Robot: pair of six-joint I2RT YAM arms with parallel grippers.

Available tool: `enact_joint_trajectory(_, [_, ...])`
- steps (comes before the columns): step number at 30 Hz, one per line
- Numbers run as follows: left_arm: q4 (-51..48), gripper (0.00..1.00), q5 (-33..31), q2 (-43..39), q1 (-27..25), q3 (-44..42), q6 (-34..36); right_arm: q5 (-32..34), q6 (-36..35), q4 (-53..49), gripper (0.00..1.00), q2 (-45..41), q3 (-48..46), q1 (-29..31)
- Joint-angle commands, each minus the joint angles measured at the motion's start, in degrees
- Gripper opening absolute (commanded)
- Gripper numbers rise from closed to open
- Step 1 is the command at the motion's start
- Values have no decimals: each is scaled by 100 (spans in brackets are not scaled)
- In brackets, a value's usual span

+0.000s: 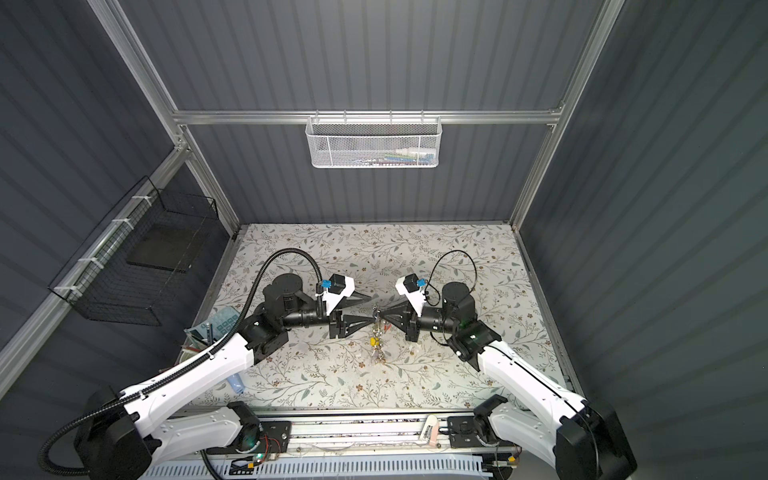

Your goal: Put the keys on the keyring

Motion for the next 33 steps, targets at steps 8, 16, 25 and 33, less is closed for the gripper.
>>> enact_joint_trajectory(8, [-4588,50,-388,1296,28,2370,2698,336,-703,110,0,2,23,143])
enact_joint_trajectory(16, [-4915,37,-347,1842,27,2897,2990,315,-757,68,0,99,56,169])
enact_joint_trajectory(25, [-4859,28,-275,1928,17,2973,2910,249,-714,99,0,147,68,171])
enact_joint_trajectory(33, [-4893,26,-323,2025,-30,3088,2920,231,-693,104,0,116,67,177])
